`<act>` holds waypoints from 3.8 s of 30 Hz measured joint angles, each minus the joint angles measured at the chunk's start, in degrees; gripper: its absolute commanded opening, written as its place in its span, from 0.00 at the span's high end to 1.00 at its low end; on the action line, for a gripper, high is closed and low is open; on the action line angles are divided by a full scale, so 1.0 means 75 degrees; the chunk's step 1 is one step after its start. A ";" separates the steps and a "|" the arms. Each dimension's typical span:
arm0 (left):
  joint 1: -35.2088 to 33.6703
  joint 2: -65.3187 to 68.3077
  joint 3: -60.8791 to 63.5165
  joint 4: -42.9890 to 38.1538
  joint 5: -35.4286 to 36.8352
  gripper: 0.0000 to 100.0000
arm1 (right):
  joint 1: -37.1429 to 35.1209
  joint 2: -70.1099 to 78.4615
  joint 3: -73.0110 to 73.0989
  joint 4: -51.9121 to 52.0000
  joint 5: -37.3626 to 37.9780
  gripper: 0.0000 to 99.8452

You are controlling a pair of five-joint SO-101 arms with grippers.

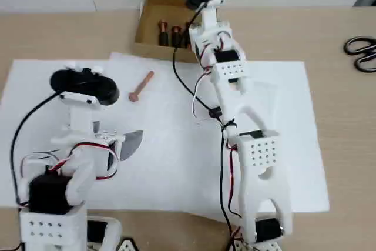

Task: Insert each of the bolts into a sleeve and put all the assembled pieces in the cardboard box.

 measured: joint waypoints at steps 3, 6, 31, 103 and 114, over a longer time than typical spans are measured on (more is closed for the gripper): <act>0.0000 0.0000 0.0000 0.0000 0.0000 0.69 | 0.0070 -0.0844 0.0000 0.0926 0.0000 0.84; 0.0000 0.0000 0.0000 0.0000 0.0000 0.69 | 0.0188 -0.1676 0.0000 0.2016 0.0000 0.84; 0.0000 -0.0012 0.0363 0.0000 -0.0012 0.69 | 0.0246 -0.3493 0.0539 0.8791 -0.4571 0.84; -0.0375 0.3903 -0.3317 0.0973 -0.0574 0.69 | 0.0938 -0.3739 0.1993 0.9061 0.0738 0.99; -0.0399 0.8779 -0.4958 -0.1348 -0.1102 0.69 | 0.0926 -0.4876 0.1993 0.9073 0.0762 1.00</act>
